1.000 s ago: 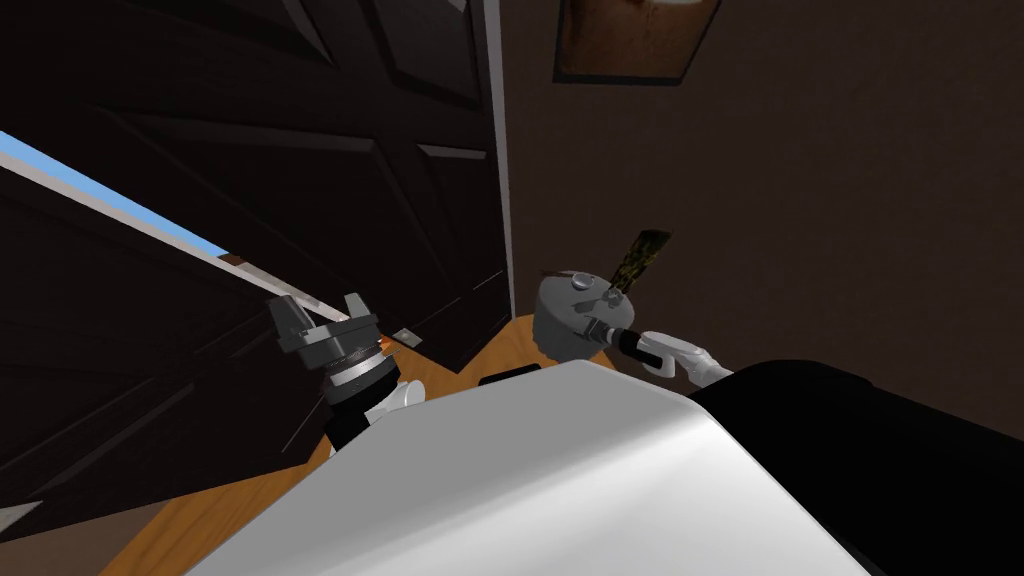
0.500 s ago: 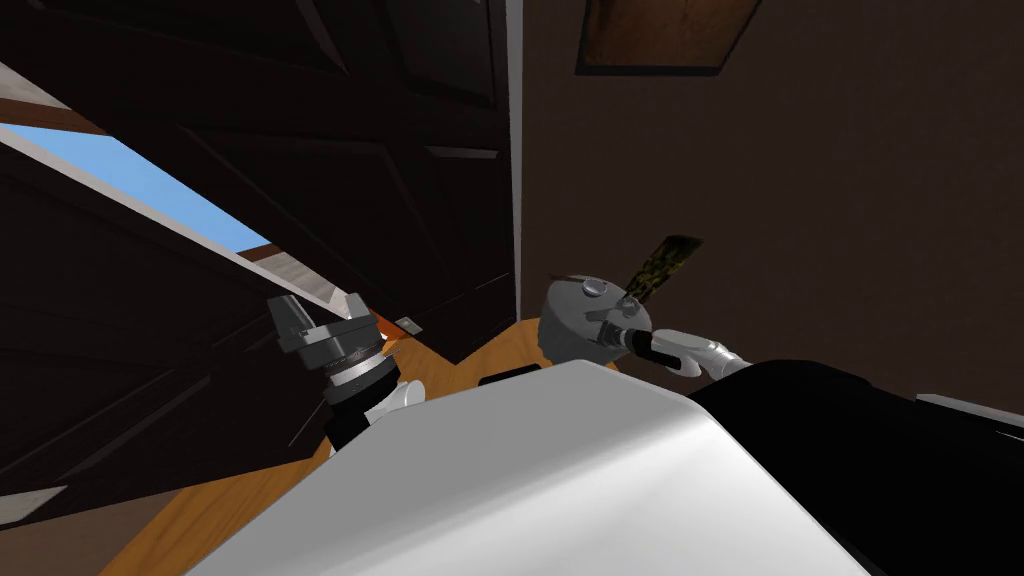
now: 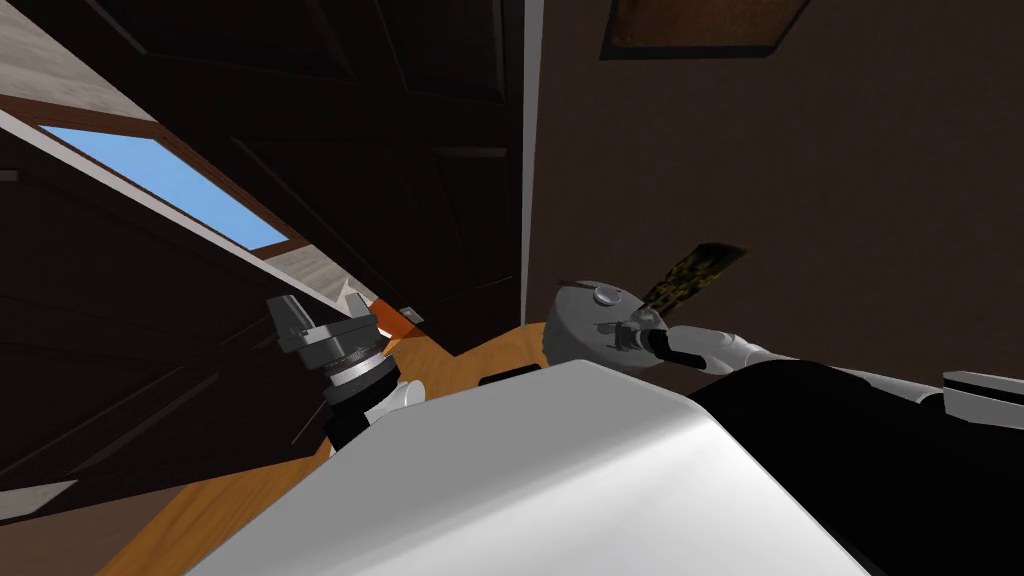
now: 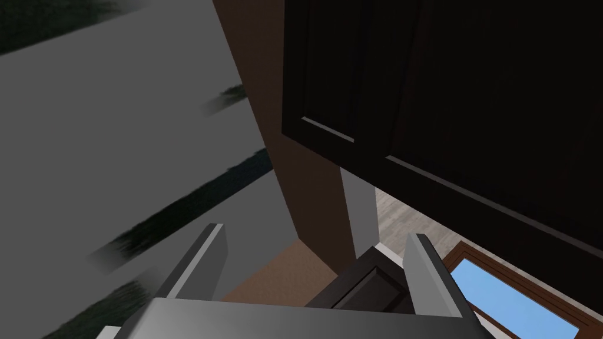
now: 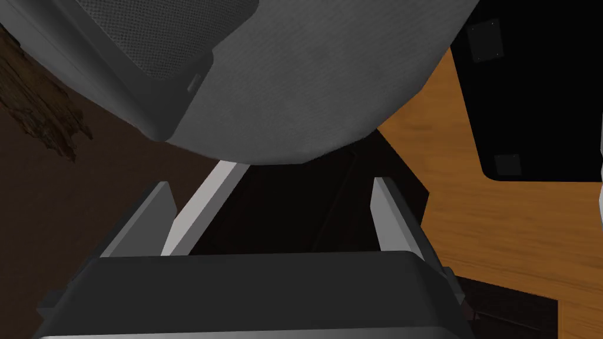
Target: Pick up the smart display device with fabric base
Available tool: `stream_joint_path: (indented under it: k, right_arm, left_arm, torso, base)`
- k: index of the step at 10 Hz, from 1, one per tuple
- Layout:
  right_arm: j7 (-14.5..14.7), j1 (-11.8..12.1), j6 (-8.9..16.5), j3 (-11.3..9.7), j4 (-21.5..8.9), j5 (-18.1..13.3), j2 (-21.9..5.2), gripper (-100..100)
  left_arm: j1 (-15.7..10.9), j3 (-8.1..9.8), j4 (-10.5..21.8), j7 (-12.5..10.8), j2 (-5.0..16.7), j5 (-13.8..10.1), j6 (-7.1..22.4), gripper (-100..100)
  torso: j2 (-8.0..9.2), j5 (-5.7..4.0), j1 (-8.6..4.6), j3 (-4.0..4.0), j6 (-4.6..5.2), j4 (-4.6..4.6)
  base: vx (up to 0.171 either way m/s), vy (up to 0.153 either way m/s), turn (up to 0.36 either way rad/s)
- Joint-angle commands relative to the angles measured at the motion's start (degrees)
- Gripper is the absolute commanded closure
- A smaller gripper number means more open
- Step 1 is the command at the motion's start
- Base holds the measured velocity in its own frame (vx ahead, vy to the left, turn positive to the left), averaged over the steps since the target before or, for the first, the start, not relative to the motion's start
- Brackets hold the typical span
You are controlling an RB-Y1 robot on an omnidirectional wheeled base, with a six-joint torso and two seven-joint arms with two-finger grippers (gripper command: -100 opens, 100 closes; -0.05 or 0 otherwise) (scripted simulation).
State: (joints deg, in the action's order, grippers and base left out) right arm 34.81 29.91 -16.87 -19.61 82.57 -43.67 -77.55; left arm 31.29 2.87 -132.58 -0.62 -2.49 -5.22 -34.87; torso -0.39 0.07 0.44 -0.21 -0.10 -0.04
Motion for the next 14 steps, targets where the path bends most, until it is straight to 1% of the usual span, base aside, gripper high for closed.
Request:
stream_joint_path:
  k: [1, 3, 5, 6, 7, 8, 9, 10, 11, 12, 13, 14]
  right_arm:
    - [1.0, -0.3, -0.8, -0.4, -1.6, -0.6, -0.7, -100]
    - [2.4, -0.6, -1.6, -2.3, -3.8, -2.2, -3.4, -100]
    - [3.6, -1.0, -2.3, -4.0, -5.6, -3.4, -5.5, -100]
    - [4.1, -1.2, -2.6, -4.8, -6.4, -3.9, -6.2, -100]
    - [4.9, -1.4, -3.2, -6.1, -7.5, -4.5, -7.0, -100]
    - [5.2, -1.4, -3.6, -6.9, -8.0, -4.8, -7.1, -100]
    - [5.3, -1.0, -3.6, -5.9, -7.7, -4.4, -6.8, -100]
    - [5.3, -0.9, -3.5, -6.0, -7.6, -4.4, -6.9, 0]
    - [4.5, -0.4, -0.8, -7.5, -5.4, -4.3, -7.4, -100]
    - [3.6, 0.1, 0.6, -9.1, -3.6, -4.2, -7.9, -100]
    - [3.6, 0.1, 1.9, -9.1, -3.2, -4.2, -7.9, -100]
    - [2.8, 0.6, 3.7, -10.6, -1.0, -4.1, -8.5, -100]
  left_arm:
    - [0.0, 0.0, 0.0, 0.0, 0.0, 0.0, 0.0, 0]
    - [0.0, 0.0, 0.0, 0.0, 0.0, 0.0, 0.0, 0]
    - [0.0, 0.0, 0.0, 0.0, 0.0, 0.0, 0.0, 0]
    - [0.0, 0.0, 0.0, 0.0, 0.0, 0.0, 0.0, 0]
    - [0.0, 0.0, 0.0, 0.0, 0.0, 0.0, 0.0, 0]
    - [0.0, 0.0, 0.0, 0.0, 0.0, 0.0, 0.0, 0]
    - [0.0, 0.0, 0.0, 0.0, 0.0, 0.0, 0.0, 0]
    - [0.0, 0.0, 0.0, 0.0, 0.0, 0.0, 0.0, 0]
    - [0.0, 0.0, 0.0, 0.0, 0.0, 0.0, 0.0, 0]
    - [0.0, 0.0, 0.0, 0.0, 0.0, 0.0, 0.0, 0]
    - [0.0, 0.0, 0.0, 0.0, 0.0, 0.0, 0.0, 0]
    - [0.0, 0.01, 0.0, 0.0, 0.0, 0.0, 0.0, 0]
  torso:
    - [0.0, 0.0, 0.0, 0.0, 0.0, 0.0]
    - [0.24, 0.0, 0.04, 0.14, 0.03, 0.05]
    - [0.17, 0.0, -0.01, 0.1, 0.02, 0.04]
    - [0.11, -0.01, -0.02, 0.06, 0.03, 0.03]
    - [0.13, -0.01, 0.04, 0.07, 0.02, 0.03]
    - [0.13, 0.01, 0.1, 0.08, 0.02, 0.03]
    - [0.2, 0.01, 0.1, 0.11, 0.05, 0.04]
    - [0.38, 0.0, 0.08, 0.21, 0.05, 0.08]
    - [0.52, 0.0, 0.06, 0.29, 0.05, 0.12]
    - [0.54, -0.02, -0.04, 0.31, 0.04, 0.12]
    - [0.53, -0.06, -0.22, 0.31, 0.04, 0.12]
    - [0.54, -0.08, -0.23, 0.31, 0.06, 0.12]
  base:
    - [0.088, 0.003, 0.031]
    - [0.091, 0.004, 0.063]
    - [0.12, -0.014, 0.059]
    - [0.114, 0.005, 0.055]
    - [0.116, 0.021, 0.082]
    - [0.101, 0.013, 0.033]
    - [0.039, 0.004, 0.001]
    - [0.008, 0.001, 0.002]
    - [0.014, -0.033, 0.062]
    - [0.021, -0.084, 0.103]
    - [0.019, -0.077, 0.031]
    - [0.017, -0.067, 0.042]
